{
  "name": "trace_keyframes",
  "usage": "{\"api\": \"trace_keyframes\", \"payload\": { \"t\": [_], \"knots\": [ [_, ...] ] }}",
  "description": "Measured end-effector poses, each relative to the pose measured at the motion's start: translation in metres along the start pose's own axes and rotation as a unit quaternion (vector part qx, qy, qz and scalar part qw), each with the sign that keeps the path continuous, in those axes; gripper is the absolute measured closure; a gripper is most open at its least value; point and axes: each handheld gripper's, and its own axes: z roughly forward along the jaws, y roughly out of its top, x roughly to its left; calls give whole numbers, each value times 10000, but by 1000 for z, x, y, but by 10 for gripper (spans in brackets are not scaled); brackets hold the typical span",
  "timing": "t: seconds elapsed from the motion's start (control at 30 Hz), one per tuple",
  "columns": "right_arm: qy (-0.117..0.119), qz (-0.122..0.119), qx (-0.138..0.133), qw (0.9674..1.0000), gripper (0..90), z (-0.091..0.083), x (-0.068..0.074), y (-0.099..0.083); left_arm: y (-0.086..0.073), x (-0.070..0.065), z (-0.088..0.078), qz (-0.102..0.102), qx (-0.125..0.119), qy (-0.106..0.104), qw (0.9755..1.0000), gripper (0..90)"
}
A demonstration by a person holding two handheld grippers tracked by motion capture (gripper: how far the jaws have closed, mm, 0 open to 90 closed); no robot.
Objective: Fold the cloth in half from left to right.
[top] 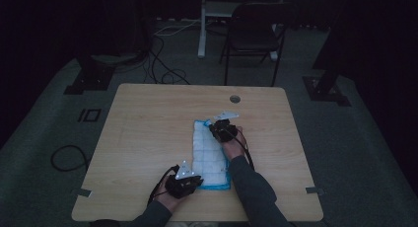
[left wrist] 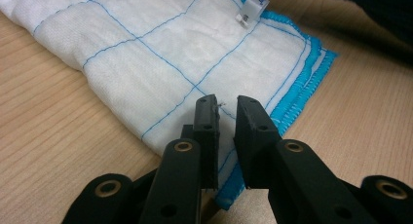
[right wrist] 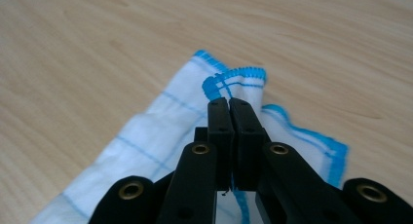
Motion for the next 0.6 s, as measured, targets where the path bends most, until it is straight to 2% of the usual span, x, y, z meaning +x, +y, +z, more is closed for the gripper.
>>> {"api": "trace_keyframes", "payload": {
  "t": [0.33,0.53,0.6],
  "knots": [
    [-246,309,-69,9992,894,-12,-30,1,-2,-2,-2,31,3,-27,10000,799],
    [-365,421,39,9984,890,-13,-43,-5,-3,-2,-3,10,3,-38,10000,799],
    [-428,427,129,9981,854,-12,-45,-7,-3,-2,-3,-21,-8,-87,10000,785]
  ]
}}
